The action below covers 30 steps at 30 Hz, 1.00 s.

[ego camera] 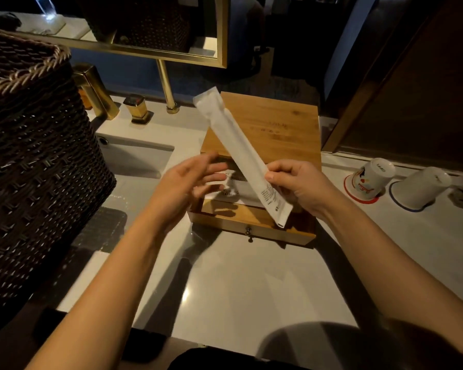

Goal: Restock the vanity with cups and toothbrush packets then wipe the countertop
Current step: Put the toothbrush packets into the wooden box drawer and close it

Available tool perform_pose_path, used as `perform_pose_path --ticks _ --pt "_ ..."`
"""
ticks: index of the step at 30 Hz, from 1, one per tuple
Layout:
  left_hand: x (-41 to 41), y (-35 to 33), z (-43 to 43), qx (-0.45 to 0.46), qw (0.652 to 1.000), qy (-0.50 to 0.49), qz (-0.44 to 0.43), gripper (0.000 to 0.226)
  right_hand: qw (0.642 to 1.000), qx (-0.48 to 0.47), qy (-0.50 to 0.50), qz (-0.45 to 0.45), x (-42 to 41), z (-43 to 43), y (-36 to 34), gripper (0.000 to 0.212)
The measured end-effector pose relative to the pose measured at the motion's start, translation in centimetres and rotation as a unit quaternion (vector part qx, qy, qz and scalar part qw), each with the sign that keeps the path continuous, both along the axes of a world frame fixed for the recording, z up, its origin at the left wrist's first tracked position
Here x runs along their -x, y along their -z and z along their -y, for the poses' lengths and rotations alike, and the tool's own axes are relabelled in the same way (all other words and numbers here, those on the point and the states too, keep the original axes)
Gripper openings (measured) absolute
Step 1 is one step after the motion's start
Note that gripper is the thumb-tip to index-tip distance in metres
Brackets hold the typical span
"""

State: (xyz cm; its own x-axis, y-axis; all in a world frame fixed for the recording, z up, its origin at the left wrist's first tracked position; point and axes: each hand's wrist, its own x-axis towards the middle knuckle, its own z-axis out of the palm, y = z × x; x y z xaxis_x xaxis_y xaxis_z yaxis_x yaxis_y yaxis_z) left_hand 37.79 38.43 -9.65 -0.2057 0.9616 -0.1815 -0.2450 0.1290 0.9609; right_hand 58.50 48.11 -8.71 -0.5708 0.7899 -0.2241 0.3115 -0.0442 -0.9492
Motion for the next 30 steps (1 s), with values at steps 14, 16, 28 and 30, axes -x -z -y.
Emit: perform_pose_path --ticks 14,16,28,30 --pt "-3.8 -1.6 0.2 -0.366 0.681 -0.124 -0.622 0.018 0.994 0.070 0.063 -0.052 -1.1 0.0 -6.9 0.047" --pt "-4.1 -0.7 0.3 -0.367 0.650 -0.105 -0.657 0.021 0.997 0.079 0.002 0.007 -1.3 0.1 -7.3 0.041" --pt "-4.5 2.3 -0.8 -0.184 0.801 -0.117 -0.557 0.037 0.989 0.136 0.008 0.064 0.3 -0.1 -2.5 0.015" --pt "-4.5 1.8 -0.8 -0.093 0.909 -0.176 -0.366 0.040 0.990 0.129 0.006 0.053 0.3 -0.1 -2.3 0.018"
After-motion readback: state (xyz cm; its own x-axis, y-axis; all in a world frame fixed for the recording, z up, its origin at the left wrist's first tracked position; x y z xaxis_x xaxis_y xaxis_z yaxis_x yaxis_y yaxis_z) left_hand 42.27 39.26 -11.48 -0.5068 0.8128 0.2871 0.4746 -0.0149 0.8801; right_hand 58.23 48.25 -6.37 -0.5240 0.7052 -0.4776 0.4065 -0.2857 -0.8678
